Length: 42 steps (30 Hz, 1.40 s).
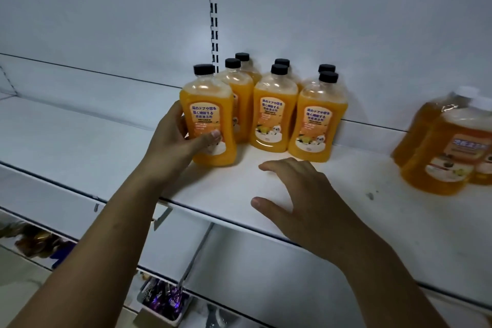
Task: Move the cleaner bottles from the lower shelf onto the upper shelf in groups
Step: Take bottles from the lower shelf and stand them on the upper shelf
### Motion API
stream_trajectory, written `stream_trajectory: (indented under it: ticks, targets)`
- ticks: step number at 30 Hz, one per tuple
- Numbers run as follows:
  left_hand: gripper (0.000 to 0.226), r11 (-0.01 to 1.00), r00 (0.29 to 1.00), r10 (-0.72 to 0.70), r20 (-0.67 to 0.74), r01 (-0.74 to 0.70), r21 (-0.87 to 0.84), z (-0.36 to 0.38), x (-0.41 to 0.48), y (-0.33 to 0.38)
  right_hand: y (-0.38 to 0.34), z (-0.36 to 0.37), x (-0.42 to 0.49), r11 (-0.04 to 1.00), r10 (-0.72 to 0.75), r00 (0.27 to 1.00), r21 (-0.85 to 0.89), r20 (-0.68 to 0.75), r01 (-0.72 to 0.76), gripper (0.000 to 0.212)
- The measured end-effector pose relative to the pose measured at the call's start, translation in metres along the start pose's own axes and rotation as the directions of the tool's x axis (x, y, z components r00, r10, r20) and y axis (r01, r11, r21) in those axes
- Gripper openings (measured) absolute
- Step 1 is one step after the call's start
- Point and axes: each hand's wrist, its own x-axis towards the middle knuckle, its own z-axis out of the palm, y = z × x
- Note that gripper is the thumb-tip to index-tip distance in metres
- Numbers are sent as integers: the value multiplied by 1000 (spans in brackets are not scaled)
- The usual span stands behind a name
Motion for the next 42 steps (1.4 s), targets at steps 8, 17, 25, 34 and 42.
stream_trajectory:
  ticks: [8,17,25,34,42]
  targets:
    - [60,999,990,-22,139,27,-37,1,15,-15,6,16,-3,993,100,993,-69,54,-96,63]
    - [79,1000,989,-24,146,21,21,8,32,-22,8,18,-1,991,126,991,-40,54,-124,71]
    - [83,1000,976,24,216,-24,-4,14,37,-17,12,20,0,992,125,990,-37,65,-122,70]
    - [83,999,966,-32,256,33,3,6,38,-21,13,19,0,993,111,991,-33,69,-109,71]
    - [79,995,959,-76,274,55,82,3,45,-27,13,20,0,994,108,992,-31,67,-106,71]
